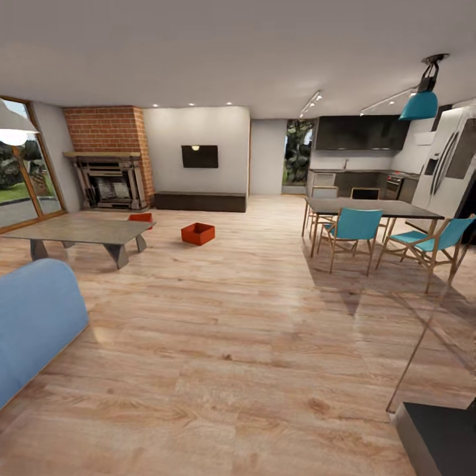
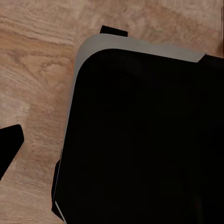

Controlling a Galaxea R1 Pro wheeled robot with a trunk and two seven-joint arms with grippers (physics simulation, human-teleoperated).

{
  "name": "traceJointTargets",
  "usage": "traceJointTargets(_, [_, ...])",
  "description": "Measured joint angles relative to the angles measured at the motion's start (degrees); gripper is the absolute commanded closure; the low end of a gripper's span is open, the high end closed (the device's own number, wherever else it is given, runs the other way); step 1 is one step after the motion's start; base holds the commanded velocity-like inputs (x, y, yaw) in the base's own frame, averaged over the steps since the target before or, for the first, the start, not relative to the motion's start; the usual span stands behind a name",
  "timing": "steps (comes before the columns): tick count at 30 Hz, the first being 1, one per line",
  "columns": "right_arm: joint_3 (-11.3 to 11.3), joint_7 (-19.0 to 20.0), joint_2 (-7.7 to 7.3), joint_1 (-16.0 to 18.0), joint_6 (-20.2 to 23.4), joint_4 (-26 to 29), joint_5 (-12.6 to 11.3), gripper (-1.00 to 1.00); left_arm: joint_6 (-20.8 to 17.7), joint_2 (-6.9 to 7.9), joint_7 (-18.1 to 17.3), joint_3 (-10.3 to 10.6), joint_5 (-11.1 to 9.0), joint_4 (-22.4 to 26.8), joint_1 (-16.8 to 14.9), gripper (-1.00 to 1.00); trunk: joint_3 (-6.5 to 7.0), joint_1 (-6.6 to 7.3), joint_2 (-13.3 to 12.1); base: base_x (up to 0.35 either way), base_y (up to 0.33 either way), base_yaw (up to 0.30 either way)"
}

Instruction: Move the two storage containers from the living room to the garage. In the garage, place one container on the floor and stack the other container on top of it (either order is fine).

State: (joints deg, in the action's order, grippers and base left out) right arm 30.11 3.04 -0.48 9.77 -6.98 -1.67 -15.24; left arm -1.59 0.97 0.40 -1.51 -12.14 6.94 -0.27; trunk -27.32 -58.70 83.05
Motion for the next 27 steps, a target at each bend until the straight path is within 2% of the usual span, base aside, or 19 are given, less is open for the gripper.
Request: traceJointTargets(27, [-0.01, -0.01, -0.06, 0.0, 0.01, 0.0, 0.01, -1.0, 0.08, -0.08, 0.0, 0.0, 0.0, 0.0, 0.0, -1.0, -0.64, 0.0, 0.0, 0.323, 0.0, -0.262])
